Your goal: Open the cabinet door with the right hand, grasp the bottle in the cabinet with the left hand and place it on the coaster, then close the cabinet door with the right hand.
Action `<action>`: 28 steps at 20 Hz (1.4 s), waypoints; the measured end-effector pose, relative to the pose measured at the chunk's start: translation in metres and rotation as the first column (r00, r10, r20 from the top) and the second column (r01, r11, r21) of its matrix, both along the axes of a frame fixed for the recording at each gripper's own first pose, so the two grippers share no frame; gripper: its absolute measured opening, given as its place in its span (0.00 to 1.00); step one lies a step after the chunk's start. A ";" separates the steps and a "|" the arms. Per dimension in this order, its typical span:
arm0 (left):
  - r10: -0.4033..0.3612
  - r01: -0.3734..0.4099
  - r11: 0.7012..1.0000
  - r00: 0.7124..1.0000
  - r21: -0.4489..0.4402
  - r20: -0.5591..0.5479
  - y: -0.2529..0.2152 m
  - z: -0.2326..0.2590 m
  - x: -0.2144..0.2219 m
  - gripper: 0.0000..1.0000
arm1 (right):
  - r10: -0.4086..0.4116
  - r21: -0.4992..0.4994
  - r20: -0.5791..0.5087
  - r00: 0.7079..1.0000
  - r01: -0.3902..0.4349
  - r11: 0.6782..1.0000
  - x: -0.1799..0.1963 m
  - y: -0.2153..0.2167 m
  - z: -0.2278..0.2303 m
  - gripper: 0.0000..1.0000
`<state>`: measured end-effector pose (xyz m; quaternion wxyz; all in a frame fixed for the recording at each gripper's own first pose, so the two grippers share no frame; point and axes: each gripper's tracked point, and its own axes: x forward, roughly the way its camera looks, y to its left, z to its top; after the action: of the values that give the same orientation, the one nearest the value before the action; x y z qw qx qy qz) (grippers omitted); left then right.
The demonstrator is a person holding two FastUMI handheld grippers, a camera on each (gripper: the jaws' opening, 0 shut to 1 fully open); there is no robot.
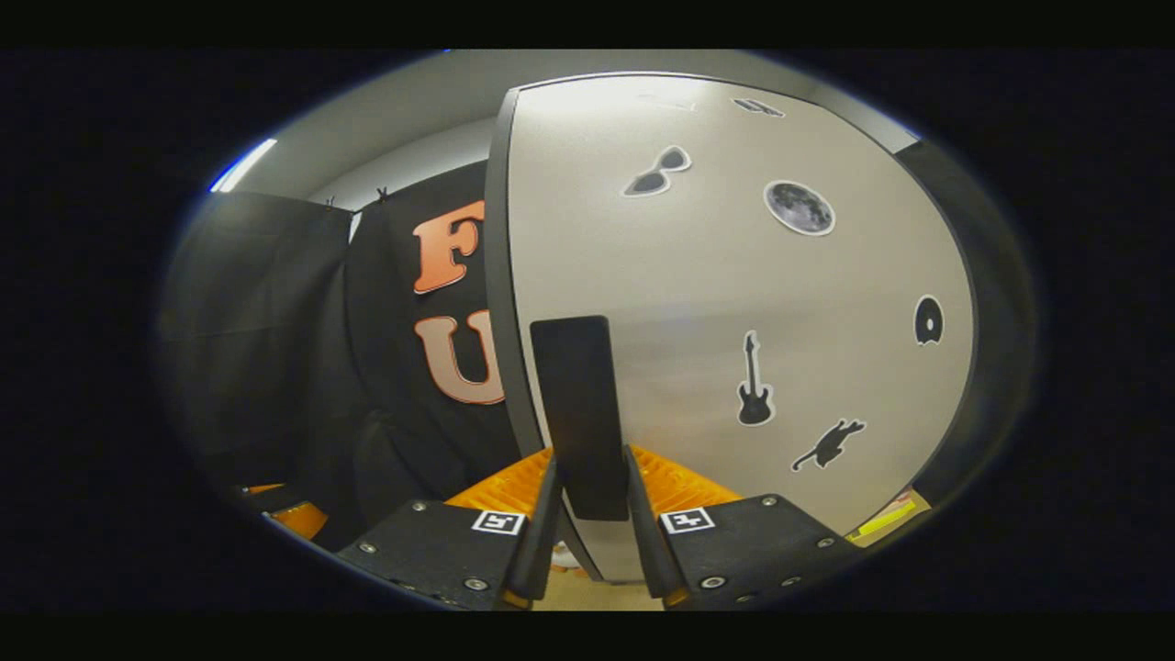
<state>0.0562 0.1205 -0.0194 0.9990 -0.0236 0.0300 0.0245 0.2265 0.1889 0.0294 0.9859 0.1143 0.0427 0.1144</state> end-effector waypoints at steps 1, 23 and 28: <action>0.010 -0.010 1.000 1.000 0.006 0.001 -0.002 0.002 -0.002 0.96 | 0.014 0.006 0.000 1.000 -0.014 1.000 0.000 0.003 0.001 0.44; 0.131 -0.131 0.991 0.991 0.013 0.021 -0.118 0.026 -0.074 0.99 | 0.037 -0.181 0.107 0.994 -0.017 0.983 -0.166 -0.115 -0.005 0.93; 0.112 -0.113 0.993 0.993 0.020 0.023 -0.142 0.028 -0.080 0.94 | 0.006 -0.212 0.107 0.994 0.017 0.977 -0.185 -0.135 -0.017 0.93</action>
<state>-0.0241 -0.0219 0.0091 0.9965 -0.0149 0.0175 0.0807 0.0418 0.0538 0.0121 0.9937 0.0018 0.0013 0.1122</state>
